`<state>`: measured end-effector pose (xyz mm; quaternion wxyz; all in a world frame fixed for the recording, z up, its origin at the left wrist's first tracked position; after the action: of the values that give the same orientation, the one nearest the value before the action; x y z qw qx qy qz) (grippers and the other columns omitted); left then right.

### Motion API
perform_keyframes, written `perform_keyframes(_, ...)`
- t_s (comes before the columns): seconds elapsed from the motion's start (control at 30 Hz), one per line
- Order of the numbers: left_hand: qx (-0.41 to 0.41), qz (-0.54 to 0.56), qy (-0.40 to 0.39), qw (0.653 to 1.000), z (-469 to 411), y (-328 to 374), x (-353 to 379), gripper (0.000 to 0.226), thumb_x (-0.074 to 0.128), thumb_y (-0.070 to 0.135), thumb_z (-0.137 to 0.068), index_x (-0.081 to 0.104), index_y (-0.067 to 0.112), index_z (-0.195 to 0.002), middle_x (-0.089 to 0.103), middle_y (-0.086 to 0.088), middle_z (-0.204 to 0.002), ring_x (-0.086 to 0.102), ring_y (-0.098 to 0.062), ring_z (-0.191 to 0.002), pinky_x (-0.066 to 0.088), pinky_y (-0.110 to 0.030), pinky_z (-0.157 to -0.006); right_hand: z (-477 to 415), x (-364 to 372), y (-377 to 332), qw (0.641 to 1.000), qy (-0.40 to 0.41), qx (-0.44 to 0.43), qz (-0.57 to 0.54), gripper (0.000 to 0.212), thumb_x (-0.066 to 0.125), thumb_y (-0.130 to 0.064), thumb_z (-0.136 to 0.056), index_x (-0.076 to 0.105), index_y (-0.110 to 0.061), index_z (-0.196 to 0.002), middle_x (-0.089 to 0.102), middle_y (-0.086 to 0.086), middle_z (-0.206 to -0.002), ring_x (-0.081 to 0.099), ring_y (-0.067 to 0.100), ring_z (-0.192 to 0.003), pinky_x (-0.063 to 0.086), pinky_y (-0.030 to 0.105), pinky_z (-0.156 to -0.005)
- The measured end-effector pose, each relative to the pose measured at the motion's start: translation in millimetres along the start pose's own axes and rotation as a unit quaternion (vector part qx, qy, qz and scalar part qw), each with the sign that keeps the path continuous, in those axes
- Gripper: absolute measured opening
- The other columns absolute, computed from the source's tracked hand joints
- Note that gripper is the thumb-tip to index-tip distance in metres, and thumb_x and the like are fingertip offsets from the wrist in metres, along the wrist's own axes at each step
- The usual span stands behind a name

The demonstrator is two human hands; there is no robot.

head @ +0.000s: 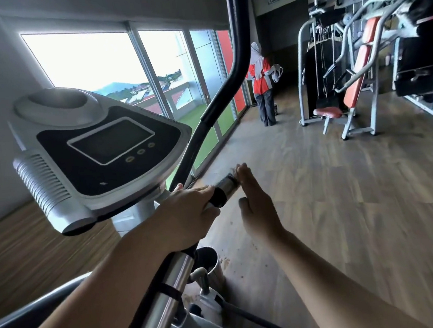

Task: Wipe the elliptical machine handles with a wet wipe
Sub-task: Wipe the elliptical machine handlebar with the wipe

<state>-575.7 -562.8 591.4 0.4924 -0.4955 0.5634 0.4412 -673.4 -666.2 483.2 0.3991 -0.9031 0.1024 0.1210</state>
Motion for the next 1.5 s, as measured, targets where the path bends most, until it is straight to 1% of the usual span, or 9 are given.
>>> perform_keyframes(0.2,0.006,0.018,0.005,1.0,-1.5,-0.5,-1.1,0.014,0.044,0.024,-0.104,0.055,0.017,-0.103,0.057,0.004,-0.08,0.048,-0.004,-0.067,0.029,-0.032,-0.082,60.4,38.5,-52.7,0.936,0.062,0.086,-0.336,0.078,0.036,0.003,-0.092,0.025,-0.04,-0.156,0.021,-0.005,-0.173,0.018,0.01,-0.16,0.023,0.028,-0.128)
perform_keyframes(0.33,0.003,0.01,0.01,1.0,-1.1,-0.6,-1.7,0.015,0.042,0.025,-0.105,0.054,0.016,-0.101,0.053,0.006,-0.078,0.045,-0.003,-0.069,0.031,-0.033,-0.096,19.7,30.1,-11.6,0.911,0.094,0.23,-0.33,0.071,0.036,-0.002,-0.1,0.024,-0.049,-0.152,0.017,-0.011,-0.173,0.016,0.011,-0.16,0.018,0.036,-0.131)
perform_keyframes(0.47,0.006,0.013,0.01,1.0,-1.7,-0.4,-1.8,0.012,0.045,0.026,-0.104,0.054,0.018,-0.101,0.053,0.006,-0.077,0.046,-0.004,-0.066,0.034,-0.034,-0.093,53.6,38.4,-57.1,0.915,0.086,0.163,-0.359,0.072,0.034,-0.008,-0.096,0.022,-0.038,-0.16,0.017,-0.016,-0.172,0.014,0.001,-0.159,0.016,0.023,-0.127)
perform_keyframes(0.6,0.002,0.01,0.007,1.0,-1.3,0.6,-1.8,0.014,0.043,0.025,-0.104,0.053,0.016,-0.1,0.056,0.004,-0.076,0.047,-0.008,-0.069,0.022,-0.029,-0.078,33.9,32.0,-25.8,0.933,0.081,0.211,-0.28,0.073,0.028,-0.011,-0.093,0.021,-0.036,-0.161,0.02,-0.012,-0.172,0.018,0.005,-0.159,0.012,0.033,-0.133)
perform_keyframes(0.73,0.011,-0.012,0.021,1.0,-1.5,2.5,-3.6,0.014,0.044,0.025,-0.104,0.056,0.02,-0.11,0.05,0.009,-0.074,0.048,-0.014,-0.072,0.023,-0.028,-0.078,24.8,8.5,-60.1,0.982,0.05,0.095,-0.157,0.059,0.039,0.009,-0.094,0.049,-0.006,-0.151,0.054,-0.021,-0.152,0.04,-0.011,-0.143,0.024,0.005,-0.118)
perform_keyframes(0.87,-0.01,0.007,-0.002,1.0,-0.5,2.1,0.0,0.013,0.045,0.024,-0.103,0.057,0.018,-0.102,0.054,0.009,-0.074,0.055,-0.016,-0.07,0.03,-0.025,-0.074,-12.9,-10.7,-44.5,0.999,-0.028,0.024,0.017,0.046,0.061,0.003,-0.094,0.064,-0.008,-0.139,0.061,0.009,-0.148,0.054,0.023,-0.142,0.034,0.026,-0.121)
perform_keyframes(1.07,-0.053,-0.005,-0.014,0.998,-1.0,0.2,4.0,0.007,0.046,0.024,-0.101,0.051,0.022,-0.097,0.058,0.003,-0.082,0.058,-0.015,-0.074,0.045,-0.028,-0.065,-27.0,-26.6,-46.3,0.99,-0.06,-0.076,0.103,0.035,0.074,-0.006,-0.09,0.074,-0.007,-0.125,0.075,0.012,-0.128,0.07,0.029,-0.121,0.05,0.037,-0.113)
perform_keyframes(1.27,-0.071,-0.059,0.026,0.995,2.5,18.6,13.2,0.041,0.055,0.035,-0.102,0.051,0.019,-0.14,0.054,-0.001,-0.146,0.041,-0.026,-0.145,0.023,-0.048,-0.127,-36.5,-42.8,-32.6,0.997,-0.02,-0.008,0.079,0.016,0.075,-0.015,-0.092,0.076,-0.008,-0.107,0.081,0.011,-0.102,0.077,0.027,-0.093,0.05,0.019,-0.085)
perform_keyframes(1.5,-0.015,-0.008,0.076,0.997,22.5,75.2,35.8,0.063,0.054,0.037,-0.103,0.033,0.018,-0.159,0.027,0.003,-0.169,0.006,-0.02,-0.16,-0.005,-0.032,-0.126,2.2,-105.0,-16.1,0.994,0.002,0.108,0.011,0.032,0.073,-0.023,-0.095,0.068,-0.014,-0.125,0.079,0.007,-0.106,0.071,0.021,-0.093,0.048,0.019,-0.087)
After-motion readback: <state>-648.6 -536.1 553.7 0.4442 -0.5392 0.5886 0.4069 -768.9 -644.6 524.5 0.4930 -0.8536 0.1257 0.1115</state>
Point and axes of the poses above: each hand's wrist, its own z-axis away from the middle knuckle, its own x-axis out of the palm, y = z × x, the point moved 8 cm from there along -z, towards the middle knuckle
